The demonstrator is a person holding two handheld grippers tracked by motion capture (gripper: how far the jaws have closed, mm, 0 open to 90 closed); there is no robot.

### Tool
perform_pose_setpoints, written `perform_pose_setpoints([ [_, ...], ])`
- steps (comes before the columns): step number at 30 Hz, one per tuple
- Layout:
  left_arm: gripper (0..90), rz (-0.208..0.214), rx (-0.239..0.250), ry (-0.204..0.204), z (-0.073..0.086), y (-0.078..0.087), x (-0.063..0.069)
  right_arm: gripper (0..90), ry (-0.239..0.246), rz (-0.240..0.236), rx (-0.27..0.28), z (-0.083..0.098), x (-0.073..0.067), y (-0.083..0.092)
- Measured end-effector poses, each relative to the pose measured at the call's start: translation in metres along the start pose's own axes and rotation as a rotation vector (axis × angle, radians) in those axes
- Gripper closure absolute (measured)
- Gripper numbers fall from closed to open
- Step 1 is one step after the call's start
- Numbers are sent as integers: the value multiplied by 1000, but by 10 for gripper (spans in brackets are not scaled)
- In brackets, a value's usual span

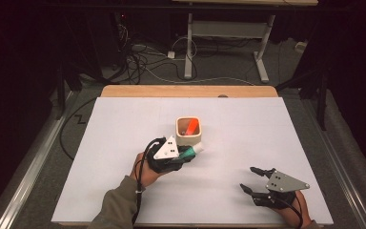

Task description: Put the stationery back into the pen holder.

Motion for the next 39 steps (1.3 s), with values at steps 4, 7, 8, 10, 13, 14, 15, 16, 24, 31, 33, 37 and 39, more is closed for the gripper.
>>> perform_pose_setpoints([
  [4,640,0,65,50,6,7,-4,349,1,3,0,0,0,0],
  [7,640,1,101,75,10,12,-7,349,0,5,0,0,0,0],
  [8,640,-5,112,85,10,14,-8,349,0,6,0,0,0,0],
  [10,640,-5,139,102,12,17,-10,349,2,6,3,0,0,0],
  [13,640,-9,172,126,13,21,-13,349,4,7,4,0,0,0],
  [14,640,-17,179,131,14,22,-14,349,3,7,5,0,0,0],
  [15,640,-20,191,140,14,24,-15,348,1,8,5,0,0,1],
  [16,640,-20,202,146,15,25,-15,348,-1,9,5,0,0,1],
  [24,640,-61,263,181,17,36,-23,320,-11,18,23,-1,0,3],
  [31,640,-82,325,228,18,44,-32,299,-17,21,45,-2,0,4],
  [33,640,-84,344,237,17,46,-34,278,-20,23,50,-2,0,5],
  [37,640,-89,370,252,16,47,-38,234,-31,14,71,-3,1,6],
  [39,640,-97,373,257,16,47,-41,216,-35,20,84,-4,1,7],
])
Point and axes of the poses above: each handheld gripper's, and its own axes: y roughly backward along the jaws, z roughly out of its underside, x roughly to its right, the point moved 3 cm from there along -y, roughly forward along the jaws, and after that the axes turned 15 degrees about -x, right-handed, at the moved point
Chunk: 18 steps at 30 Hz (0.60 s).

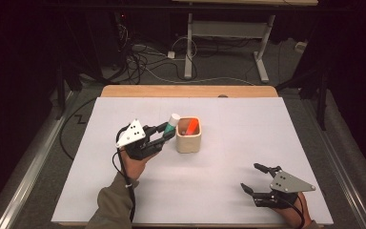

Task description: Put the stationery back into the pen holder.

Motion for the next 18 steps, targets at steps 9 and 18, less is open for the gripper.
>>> perform_pose_setpoints([
  [9,640,-21,32,22,-6,-5,-10,192,1,-13,32,-1,0,3],
  [18,639,-20,38,26,-13,-16,-18,198,4,-12,30,-1,0,2],
])
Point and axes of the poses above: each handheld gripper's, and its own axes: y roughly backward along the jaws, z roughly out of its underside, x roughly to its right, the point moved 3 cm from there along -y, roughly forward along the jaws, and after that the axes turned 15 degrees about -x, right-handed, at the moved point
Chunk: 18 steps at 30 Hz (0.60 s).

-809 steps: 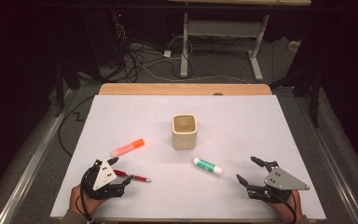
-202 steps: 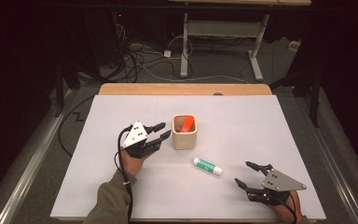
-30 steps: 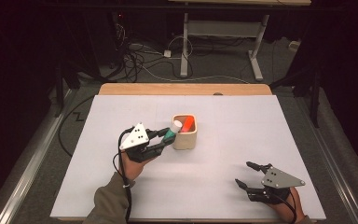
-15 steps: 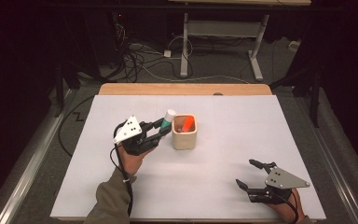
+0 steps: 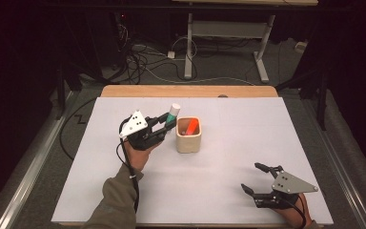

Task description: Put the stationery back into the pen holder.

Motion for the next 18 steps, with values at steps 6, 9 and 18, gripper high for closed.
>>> perform_pose_setpoints([
  [6,639,18,15,-8,-9,-8,-3,201,0,5,-2,0,0,0],
  [9,639,31,21,-8,-13,-14,-5,203,-2,6,-3,1,1,0],
  [18,639,49,34,-13,-21,-29,-6,207,-1,7,0,1,1,1],
])
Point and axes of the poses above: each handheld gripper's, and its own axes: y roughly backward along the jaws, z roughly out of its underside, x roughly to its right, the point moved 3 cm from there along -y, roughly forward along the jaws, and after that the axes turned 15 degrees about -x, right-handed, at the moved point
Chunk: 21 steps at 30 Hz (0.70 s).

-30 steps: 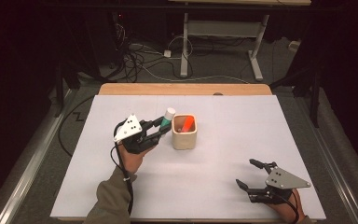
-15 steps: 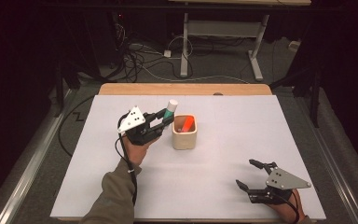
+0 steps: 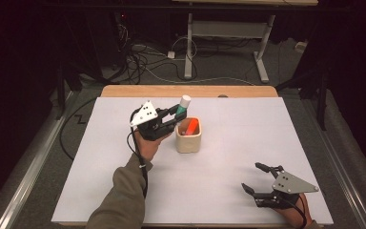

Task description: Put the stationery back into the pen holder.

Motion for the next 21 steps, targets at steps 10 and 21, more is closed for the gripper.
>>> perform_pose_setpoints([
  [10,639,28,12,12,2,-16,-5,212,4,-5,-3,0,0,-1],
  [21,638,40,-10,22,6,-31,-11,218,9,-13,-4,1,0,-1],
])
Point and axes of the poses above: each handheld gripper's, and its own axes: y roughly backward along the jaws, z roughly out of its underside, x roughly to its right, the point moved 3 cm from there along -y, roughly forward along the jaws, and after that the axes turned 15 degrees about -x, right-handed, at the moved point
